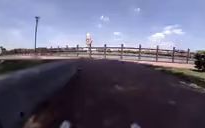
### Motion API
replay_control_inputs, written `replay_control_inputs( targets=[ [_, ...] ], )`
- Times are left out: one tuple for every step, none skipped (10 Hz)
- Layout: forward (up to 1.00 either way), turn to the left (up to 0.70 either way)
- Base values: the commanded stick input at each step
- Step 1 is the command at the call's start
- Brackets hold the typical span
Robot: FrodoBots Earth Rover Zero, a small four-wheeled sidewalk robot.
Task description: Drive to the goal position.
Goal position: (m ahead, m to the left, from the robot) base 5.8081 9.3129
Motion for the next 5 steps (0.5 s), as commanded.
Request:
replay_control_inputs(
  targets=[
    [0.70, 0.00],
    [0.70, 0.00],
    [0.70, 0.00],
    [0.70, 0.00],
    [0.70, 0.00]
  ],
)
